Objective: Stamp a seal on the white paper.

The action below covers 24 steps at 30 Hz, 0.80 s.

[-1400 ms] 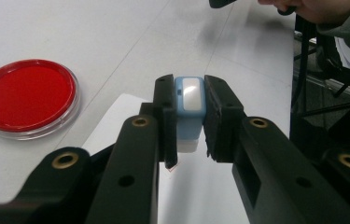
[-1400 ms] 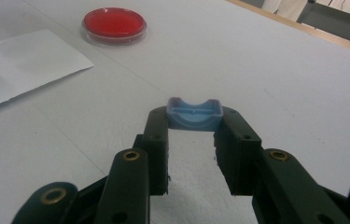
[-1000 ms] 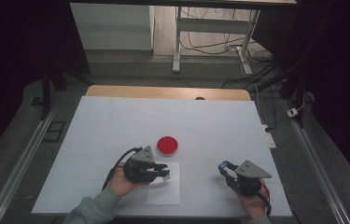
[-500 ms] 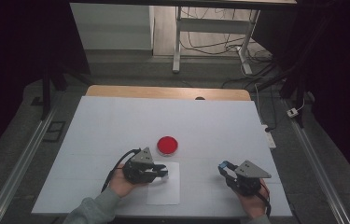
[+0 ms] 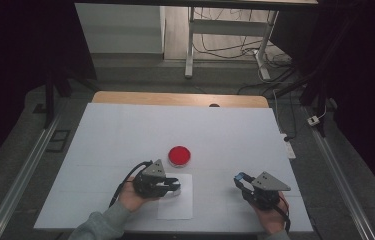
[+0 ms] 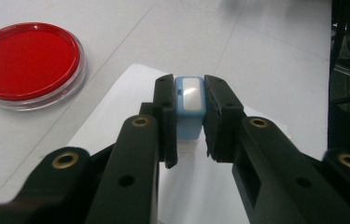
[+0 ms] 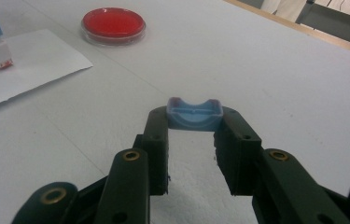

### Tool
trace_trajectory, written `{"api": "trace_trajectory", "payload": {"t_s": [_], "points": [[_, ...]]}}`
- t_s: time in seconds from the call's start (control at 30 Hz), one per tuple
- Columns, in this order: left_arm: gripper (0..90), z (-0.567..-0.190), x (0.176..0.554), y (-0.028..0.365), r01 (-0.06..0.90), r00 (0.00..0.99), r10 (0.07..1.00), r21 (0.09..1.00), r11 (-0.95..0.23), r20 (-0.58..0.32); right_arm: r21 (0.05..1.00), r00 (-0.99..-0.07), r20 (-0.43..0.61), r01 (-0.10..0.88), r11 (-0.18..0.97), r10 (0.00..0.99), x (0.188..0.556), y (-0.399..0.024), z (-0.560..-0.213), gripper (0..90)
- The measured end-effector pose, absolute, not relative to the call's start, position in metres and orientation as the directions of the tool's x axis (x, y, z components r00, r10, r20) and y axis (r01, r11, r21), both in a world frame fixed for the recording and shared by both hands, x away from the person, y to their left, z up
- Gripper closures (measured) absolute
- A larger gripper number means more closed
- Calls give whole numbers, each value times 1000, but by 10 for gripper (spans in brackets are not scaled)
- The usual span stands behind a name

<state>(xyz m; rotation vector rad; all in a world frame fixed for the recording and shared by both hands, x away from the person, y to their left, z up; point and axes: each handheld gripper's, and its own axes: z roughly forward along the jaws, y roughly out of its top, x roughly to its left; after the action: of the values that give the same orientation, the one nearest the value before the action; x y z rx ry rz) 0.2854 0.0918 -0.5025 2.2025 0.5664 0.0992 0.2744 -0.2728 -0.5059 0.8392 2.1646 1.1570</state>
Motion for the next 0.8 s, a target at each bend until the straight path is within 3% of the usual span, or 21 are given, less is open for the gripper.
{"api": "trace_trajectory", "payload": {"t_s": [0.8], "points": [[759,-507,282,87,341,901,425,739,-581,-82,861,-654,-176,260,437,736,274,-273,-505,657]]}}
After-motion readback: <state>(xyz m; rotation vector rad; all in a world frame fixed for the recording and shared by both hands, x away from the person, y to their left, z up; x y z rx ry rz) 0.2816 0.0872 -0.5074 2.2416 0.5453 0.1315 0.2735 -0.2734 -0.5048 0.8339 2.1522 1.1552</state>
